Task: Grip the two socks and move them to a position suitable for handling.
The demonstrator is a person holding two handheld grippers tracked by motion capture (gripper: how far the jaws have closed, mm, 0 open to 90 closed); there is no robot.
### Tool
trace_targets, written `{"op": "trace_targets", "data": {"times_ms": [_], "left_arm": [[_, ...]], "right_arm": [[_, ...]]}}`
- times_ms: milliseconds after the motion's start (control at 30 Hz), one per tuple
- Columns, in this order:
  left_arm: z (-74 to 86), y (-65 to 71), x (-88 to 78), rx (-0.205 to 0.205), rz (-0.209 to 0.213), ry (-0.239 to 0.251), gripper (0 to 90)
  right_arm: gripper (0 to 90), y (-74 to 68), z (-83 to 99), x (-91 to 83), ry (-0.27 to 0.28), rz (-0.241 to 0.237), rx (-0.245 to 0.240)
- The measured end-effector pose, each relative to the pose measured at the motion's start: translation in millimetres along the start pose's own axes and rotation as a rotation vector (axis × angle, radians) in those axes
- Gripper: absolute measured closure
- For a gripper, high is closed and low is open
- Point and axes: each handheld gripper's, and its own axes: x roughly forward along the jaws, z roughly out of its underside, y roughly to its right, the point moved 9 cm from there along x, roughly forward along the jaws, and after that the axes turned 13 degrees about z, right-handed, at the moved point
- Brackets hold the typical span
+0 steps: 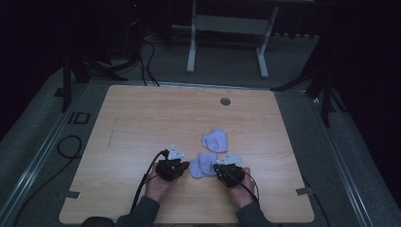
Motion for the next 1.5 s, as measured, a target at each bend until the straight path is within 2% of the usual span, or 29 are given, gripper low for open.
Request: {"op": "trace_targets", "data": {"times_ms": [233, 467, 667, 833, 1100, 1233, 1333, 1367, 1433, 1500], "left_arm": [[3.9, 8.9, 12.2, 0.024, 0.022, -0.032, 89.6], [4.5, 8.7, 11.8, 0.023, 0.021, -0.036, 89.8], [5.1, 8.2, 11.1, 0.023, 0.026, -0.039, 89.8], [5.2, 8.3, 11.0, 0.029, 0.024, -0.038, 89.8], [5.4, 8.2, 11.0, 0.037, 0.022, -0.033, 89.8], [6.1, 8.6, 10.3, 0.043, 0.017, -0.037, 89.8], [6.4, 8.8, 10.0, 0.04, 0.016, -0.035, 89.8], [6.6, 8.7, 9.8, 0.042, 0.017, -0.038, 89.8], [6.6, 8.7, 9.8, 0.041, 0.017, -0.038, 89.8], [6.6, 8.6, 9.8, 0.04, 0.018, -0.037, 89.8]], "right_arm": [[88.5, -4.0, -0.5, -0.6, 0.003, -0.003, -0.001], [85.9, -3.8, -0.8, -1.6, -0.007, -0.015, 0.005], [84.2, -2.4, -5.1, -6.6, 0.009, -0.021, -0.007], [84.3, -12.0, -23.6, -16.3, 0.049, -0.07, -0.027], [80.0, -29.3, -48.4, -6.9, 0.054, -0.101, -0.087], [76.7, -34.9, -54.4, 3.0, 0.033, -0.107, -0.1], [75.6, -38.1, -51.8, 13.6, -0.003, -0.104, -0.116], [76.5, -38.5, -49.9, 17.4, -0.02, -0.102, -0.116], [84.8, -38.8, -47.0, 22.6, -0.042, -0.101, -0.12], [87.7, -38.5, -46.9, 22.9, -0.042, -0.102, -0.119]]}}
